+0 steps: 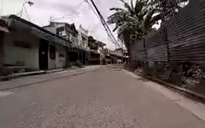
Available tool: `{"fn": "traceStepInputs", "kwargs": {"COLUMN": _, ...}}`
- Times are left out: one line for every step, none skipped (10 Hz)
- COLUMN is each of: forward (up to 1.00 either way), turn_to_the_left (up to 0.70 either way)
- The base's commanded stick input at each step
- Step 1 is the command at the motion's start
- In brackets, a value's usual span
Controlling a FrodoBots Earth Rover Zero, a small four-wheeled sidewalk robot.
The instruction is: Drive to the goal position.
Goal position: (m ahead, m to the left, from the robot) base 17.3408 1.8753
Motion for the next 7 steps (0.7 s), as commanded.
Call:
{"fn": "traceStepInputs", "kwargs": {"forward": 1.00, "turn_to_the_left": 0.00}}
{"fn": "traceStepInputs", "kwargs": {"forward": 1.00, "turn_to_the_left": 0.00}}
{"fn": "traceStepInputs", "kwargs": {"forward": 1.00, "turn_to_the_left": 0.00}}
{"fn": "traceStepInputs", "kwargs": {"forward": 1.00, "turn_to_the_left": 0.00}}
{"fn": "traceStepInputs", "kwargs": {"forward": 1.00, "turn_to_the_left": 0.00}}
{"fn": "traceStepInputs", "kwargs": {"forward": 1.00, "turn_to_the_left": 0.00}}
{"fn": "traceStepInputs", "kwargs": {"forward": 1.00, "turn_to_the_left": 0.00}}
